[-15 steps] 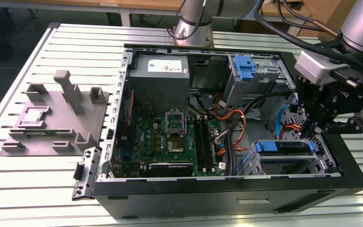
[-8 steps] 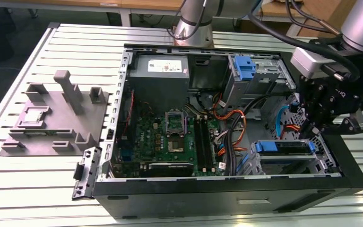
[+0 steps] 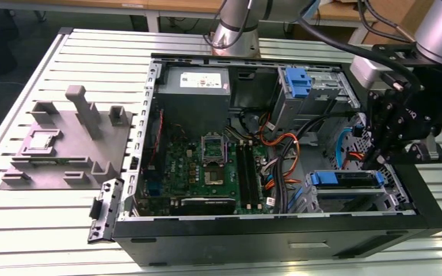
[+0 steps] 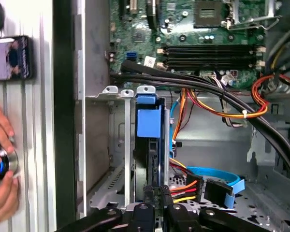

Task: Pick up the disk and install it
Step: 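Insert the first disk wire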

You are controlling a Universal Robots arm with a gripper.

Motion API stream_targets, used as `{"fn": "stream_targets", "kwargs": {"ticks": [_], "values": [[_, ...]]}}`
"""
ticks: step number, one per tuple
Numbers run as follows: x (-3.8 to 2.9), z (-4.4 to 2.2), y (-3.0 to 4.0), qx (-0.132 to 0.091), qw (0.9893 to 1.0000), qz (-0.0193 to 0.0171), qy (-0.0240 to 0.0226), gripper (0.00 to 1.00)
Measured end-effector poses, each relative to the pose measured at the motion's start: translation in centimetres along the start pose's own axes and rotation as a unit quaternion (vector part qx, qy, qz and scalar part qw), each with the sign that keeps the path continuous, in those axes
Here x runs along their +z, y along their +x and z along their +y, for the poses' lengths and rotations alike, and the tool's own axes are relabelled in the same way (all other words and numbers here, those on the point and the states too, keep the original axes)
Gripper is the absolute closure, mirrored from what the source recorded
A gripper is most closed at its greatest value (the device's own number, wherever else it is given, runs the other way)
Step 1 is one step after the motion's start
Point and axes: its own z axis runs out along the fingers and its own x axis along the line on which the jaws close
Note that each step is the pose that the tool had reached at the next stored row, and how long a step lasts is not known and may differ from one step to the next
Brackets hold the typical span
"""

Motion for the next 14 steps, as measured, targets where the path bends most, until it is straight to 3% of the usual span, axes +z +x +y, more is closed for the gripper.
{"fn": "stream_targets", "kwargs": {"ticks": [7,14], "values": [[0.13,0.01,-0.01,0.048,0.9988,0.0026,-0.0052,0.83],[0.14,0.01,-0.02,0.051,0.9987,0.0026,-0.0055,0.83]]}}
